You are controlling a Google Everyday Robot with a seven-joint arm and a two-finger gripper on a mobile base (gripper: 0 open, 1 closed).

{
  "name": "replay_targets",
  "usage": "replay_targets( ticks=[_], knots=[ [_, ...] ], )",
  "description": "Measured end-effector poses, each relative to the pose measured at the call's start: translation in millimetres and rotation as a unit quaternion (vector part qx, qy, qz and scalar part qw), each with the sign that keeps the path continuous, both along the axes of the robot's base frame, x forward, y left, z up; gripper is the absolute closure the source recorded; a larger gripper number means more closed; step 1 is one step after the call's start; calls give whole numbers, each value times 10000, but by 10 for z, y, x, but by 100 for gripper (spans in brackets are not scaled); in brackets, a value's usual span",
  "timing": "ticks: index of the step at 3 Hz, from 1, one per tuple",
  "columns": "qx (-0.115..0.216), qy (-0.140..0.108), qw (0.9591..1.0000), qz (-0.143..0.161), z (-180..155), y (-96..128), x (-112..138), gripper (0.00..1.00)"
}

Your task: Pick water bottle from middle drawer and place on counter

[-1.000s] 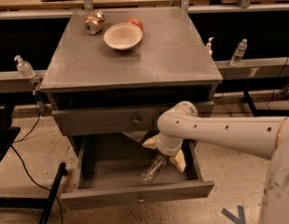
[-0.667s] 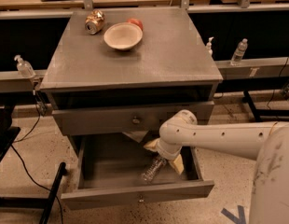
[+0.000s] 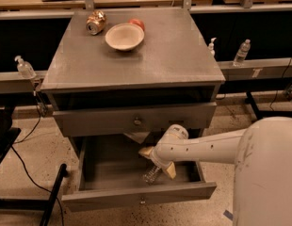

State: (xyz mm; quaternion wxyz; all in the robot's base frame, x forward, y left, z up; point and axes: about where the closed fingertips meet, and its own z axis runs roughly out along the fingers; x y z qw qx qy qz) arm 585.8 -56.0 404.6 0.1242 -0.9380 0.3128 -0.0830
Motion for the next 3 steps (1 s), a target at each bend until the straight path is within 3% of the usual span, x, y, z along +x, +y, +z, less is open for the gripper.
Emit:
replay_targets(
  ticks=[3],
  knots=[
    [-122, 300, 9993, 190, -430, 118, 2, 72]
  ],
)
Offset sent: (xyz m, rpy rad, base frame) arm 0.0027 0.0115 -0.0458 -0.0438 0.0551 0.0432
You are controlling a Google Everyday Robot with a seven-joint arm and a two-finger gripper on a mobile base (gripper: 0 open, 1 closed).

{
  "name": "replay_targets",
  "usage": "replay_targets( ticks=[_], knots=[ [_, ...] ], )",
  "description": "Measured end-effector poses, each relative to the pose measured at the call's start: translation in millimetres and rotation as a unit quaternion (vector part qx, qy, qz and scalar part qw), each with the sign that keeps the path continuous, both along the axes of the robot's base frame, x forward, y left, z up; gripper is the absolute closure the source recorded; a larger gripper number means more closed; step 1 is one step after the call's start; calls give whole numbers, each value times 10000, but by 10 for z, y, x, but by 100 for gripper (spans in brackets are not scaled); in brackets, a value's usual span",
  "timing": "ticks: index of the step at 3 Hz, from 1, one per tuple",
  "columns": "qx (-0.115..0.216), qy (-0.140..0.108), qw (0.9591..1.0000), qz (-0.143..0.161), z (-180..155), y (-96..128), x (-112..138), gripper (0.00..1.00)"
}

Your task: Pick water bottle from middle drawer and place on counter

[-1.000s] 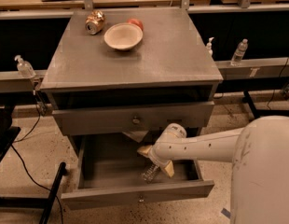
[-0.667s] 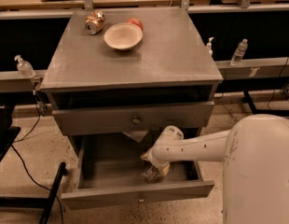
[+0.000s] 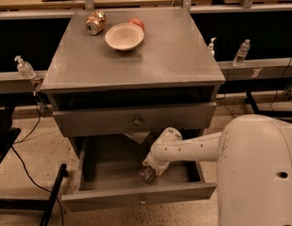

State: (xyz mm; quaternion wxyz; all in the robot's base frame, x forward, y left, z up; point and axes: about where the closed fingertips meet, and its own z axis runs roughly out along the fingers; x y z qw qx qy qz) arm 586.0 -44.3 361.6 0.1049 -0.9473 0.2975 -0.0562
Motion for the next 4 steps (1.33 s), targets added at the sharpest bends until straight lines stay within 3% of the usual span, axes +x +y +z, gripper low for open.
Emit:
replay_targets(
  ticks=[1, 2, 3, 4],
  knots=[
    [174, 8, 9996, -209, 124, -48, 30, 95],
    [624, -196, 9951, -745, 595, -267, 69, 100],
    [1230, -525, 9846, -1123, 1202, -412, 110, 100],
    [1896, -906, 9622, -1730, 2093, -872, -114, 100]
  ],
)
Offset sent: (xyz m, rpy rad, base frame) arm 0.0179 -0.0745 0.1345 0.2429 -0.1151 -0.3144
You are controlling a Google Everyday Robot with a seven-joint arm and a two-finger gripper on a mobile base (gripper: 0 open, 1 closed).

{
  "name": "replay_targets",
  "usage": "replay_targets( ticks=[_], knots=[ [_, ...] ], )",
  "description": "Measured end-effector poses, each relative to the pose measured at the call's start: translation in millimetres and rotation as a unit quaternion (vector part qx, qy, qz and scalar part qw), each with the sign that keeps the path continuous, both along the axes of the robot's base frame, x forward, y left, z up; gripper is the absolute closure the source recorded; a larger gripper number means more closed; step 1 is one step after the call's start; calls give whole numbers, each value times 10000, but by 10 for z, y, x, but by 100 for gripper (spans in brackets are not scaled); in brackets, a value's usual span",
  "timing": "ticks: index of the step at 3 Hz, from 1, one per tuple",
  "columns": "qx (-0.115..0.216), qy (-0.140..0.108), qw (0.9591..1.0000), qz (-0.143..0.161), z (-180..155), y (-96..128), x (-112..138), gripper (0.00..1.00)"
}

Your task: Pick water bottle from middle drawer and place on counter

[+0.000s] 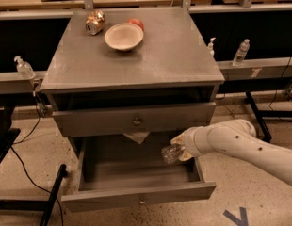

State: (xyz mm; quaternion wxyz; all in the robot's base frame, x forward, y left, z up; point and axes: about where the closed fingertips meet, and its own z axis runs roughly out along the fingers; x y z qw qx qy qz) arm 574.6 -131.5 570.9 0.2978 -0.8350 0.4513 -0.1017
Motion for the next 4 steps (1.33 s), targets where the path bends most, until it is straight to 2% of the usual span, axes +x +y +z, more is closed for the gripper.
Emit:
replay_targets(
  ticks=[1, 2, 3, 4],
  knots=[
    [472, -348, 9953, -767, 661, -648, -341, 100],
    [520, -762, 9919, -869, 1155, -916, -481, 100],
    [160, -1182, 9923, -348, 1792, -903, -255, 100],
    [-76, -1496, 9886, 168, 2478, -764, 11, 100]
  ],
)
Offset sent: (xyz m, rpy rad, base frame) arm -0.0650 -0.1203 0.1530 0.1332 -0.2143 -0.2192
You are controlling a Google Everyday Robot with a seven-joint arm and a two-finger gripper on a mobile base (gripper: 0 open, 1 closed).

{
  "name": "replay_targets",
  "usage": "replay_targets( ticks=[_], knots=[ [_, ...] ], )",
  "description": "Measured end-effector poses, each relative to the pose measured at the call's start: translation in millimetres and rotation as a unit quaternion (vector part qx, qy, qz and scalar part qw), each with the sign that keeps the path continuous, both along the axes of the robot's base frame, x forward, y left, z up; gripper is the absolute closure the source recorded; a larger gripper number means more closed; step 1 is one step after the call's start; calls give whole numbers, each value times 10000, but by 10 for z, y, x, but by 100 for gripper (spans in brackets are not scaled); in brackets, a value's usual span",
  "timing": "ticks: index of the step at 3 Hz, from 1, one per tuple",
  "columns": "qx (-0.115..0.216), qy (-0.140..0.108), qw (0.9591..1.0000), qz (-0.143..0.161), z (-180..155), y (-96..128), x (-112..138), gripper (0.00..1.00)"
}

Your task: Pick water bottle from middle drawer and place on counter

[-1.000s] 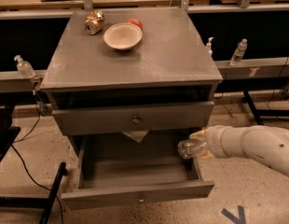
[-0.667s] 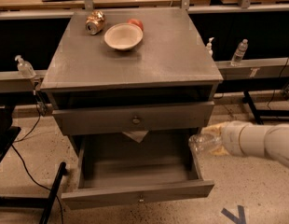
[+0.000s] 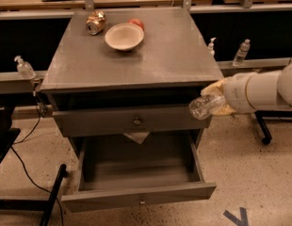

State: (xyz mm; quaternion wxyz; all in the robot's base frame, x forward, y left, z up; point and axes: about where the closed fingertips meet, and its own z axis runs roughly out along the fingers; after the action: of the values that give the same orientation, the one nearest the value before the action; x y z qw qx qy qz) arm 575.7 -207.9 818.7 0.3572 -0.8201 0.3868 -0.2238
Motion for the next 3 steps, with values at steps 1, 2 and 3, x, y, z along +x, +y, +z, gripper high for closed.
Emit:
replay_targets(
  ticks=[1, 2, 3],
  knots=[
    [-305, -330, 9985, 307, 650, 123, 125, 100],
    [-593, -480, 9954, 581, 1110, 359, 329, 100],
    [-588, -480, 9953, 600, 1099, 387, 358, 100]
  ],
)
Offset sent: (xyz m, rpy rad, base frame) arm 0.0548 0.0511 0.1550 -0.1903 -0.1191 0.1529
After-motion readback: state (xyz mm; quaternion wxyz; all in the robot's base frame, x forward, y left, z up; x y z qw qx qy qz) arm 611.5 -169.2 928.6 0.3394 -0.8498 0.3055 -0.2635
